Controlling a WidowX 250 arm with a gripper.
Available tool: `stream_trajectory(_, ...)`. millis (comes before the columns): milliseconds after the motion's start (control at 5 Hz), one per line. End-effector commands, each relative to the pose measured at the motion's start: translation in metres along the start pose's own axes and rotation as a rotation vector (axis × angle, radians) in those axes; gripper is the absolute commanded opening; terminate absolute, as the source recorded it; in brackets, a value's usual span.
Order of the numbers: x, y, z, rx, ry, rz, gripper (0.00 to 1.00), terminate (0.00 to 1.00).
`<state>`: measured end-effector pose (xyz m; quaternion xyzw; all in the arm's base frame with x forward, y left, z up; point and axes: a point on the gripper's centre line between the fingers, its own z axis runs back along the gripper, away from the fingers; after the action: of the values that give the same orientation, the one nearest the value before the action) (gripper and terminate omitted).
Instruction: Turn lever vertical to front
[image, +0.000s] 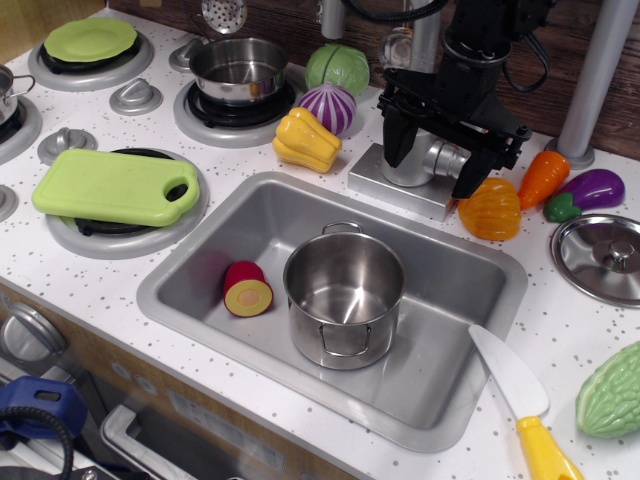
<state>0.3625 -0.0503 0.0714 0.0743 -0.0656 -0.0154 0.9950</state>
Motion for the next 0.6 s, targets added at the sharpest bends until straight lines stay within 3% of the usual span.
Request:
stream_trajectory(0, 0.000, 0.000, 0.000, 0.000, 0.000, 0.000, 1.00, 0.00)
stream_trajectory(200, 0.010, 0.001, 0.002, -0.023, -0.041, -0.006, 1.00, 0.00)
stream_trajectory(400, 0.023, 0.000, 0.005, 0.026, -0.126, -0.018, 1.00, 0.00)
